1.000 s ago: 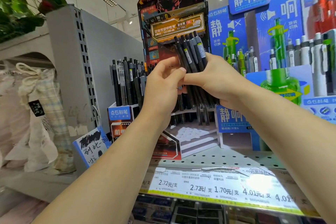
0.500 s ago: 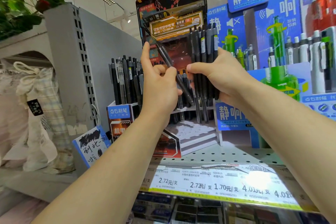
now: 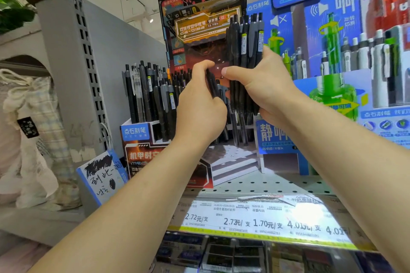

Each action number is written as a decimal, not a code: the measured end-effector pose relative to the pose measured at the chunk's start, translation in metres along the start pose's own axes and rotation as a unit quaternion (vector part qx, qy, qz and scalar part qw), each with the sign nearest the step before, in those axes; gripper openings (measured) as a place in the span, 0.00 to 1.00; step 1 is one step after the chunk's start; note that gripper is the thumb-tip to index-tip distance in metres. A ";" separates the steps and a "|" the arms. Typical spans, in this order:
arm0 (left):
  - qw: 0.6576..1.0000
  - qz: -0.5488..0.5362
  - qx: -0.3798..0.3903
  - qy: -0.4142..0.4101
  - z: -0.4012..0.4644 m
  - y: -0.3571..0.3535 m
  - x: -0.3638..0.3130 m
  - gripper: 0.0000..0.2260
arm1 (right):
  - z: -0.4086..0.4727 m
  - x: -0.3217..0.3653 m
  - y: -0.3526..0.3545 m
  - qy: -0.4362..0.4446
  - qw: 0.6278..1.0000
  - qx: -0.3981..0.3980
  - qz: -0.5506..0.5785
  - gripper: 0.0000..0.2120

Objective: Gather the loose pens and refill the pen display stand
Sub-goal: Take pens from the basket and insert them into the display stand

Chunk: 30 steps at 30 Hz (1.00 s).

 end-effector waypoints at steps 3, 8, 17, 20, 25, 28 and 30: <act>0.999 0.034 0.020 0.002 0.000 0.000 -0.001 0.24 | 0.000 -0.001 0.001 0.006 1.000 -0.004 -0.001 0.18; 1.000 0.016 0.017 0.011 0.002 0.000 0.001 0.19 | 0.000 -0.001 0.001 0.000 1.000 -0.001 0.001 0.17; 1.000 0.025 0.003 -0.013 0.003 -0.003 0.005 0.16 | 0.000 0.000 0.001 -0.017 1.000 0.016 0.015 0.16; 0.999 0.031 0.010 -0.009 0.003 -0.004 0.006 0.17 | 0.001 0.000 0.001 -0.024 0.999 0.013 0.017 0.19; 0.999 0.030 0.021 0.004 0.003 -0.003 0.007 0.20 | 0.001 0.000 0.002 -0.023 0.999 0.014 0.025 0.16; 0.994 0.081 0.069 0.026 0.005 -0.006 0.006 0.19 | 0.002 -0.001 0.003 -0.023 0.999 0.013 0.020 0.15; 0.987 0.096 0.121 0.052 0.006 -0.010 0.006 0.16 | 0.003 -0.002 0.003 -0.021 0.999 0.016 0.025 0.14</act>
Point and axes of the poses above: each hand's wrist, its own z-axis towards the middle knuckle, its own y-axis out of the back of the hand, x = y × z, the point moved 1 cm from there along z, towards the middle knuckle, and after that the axes turned 8 degrees about x, right-handed, at the moved point
